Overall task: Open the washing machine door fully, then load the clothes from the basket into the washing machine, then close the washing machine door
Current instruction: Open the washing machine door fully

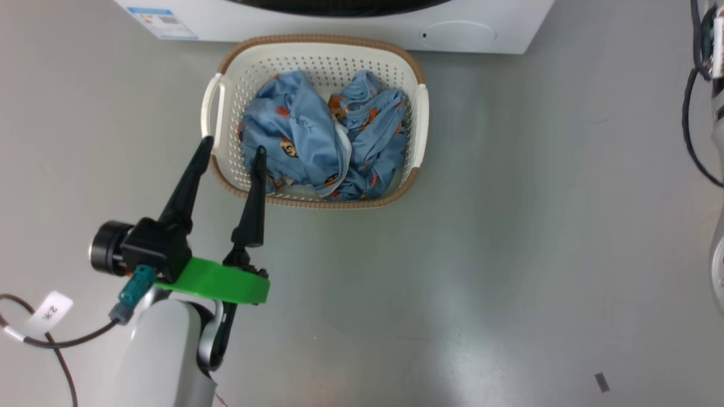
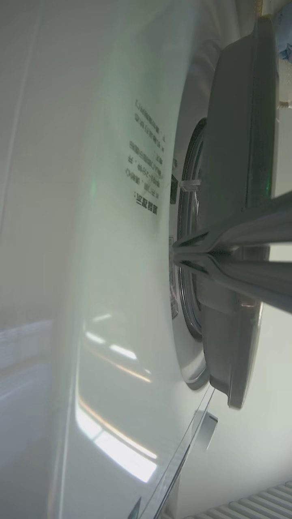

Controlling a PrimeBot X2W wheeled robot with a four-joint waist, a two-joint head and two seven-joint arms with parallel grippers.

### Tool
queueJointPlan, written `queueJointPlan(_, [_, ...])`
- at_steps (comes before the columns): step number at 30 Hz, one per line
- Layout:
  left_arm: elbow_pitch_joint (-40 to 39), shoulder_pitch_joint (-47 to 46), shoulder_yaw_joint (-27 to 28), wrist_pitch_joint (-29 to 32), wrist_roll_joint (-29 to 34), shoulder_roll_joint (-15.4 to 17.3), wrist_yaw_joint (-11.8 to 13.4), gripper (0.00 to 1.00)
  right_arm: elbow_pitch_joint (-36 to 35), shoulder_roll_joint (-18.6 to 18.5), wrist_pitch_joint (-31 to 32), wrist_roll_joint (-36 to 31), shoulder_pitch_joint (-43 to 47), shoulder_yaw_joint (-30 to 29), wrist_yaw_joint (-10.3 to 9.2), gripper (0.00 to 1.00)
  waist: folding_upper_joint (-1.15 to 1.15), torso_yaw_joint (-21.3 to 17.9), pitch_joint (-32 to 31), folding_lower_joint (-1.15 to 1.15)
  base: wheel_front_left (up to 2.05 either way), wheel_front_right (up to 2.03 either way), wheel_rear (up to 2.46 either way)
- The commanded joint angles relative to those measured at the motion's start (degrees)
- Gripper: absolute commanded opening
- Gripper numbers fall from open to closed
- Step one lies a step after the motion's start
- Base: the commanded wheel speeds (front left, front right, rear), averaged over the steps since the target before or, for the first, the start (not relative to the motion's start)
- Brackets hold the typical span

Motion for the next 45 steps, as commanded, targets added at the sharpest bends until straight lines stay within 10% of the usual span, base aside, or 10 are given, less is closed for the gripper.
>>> queueJointPlan(1, [-1.6, -1.0, 1.4, -0.4, -0.3, 1.2, 0.4, 1.0, -0.6, 0.9, 0.0, -1.4, -3.0, 0.9, -0.06, 0.0, 0.0, 0.9, 1.2, 0.0, 0.0, 0.0, 0.0])
queueJointPlan(28, [-1.2, -2.4, 0.8, -0.4, -1.2, 1.2, 1.6, 1.0, 5.0, 0.8, 7.5, -5.8, -6.8, 5.3, -0.06, 0.0, 0.0, 1.9, 1.8, 0.0, 0.0, 0.0, 0.0])
queueJointPlan(45, [-0.3, 0.1, 1.2, -0.4, -0.3, 1.2, 1.8, 1.0, -8.8, 3.0, 18.2, -3.0, 8.4, 6.4, -0.06, 0.0, 0.0, 0.7, -2.8, 0.0, 0.0, 0.0, 0.0])
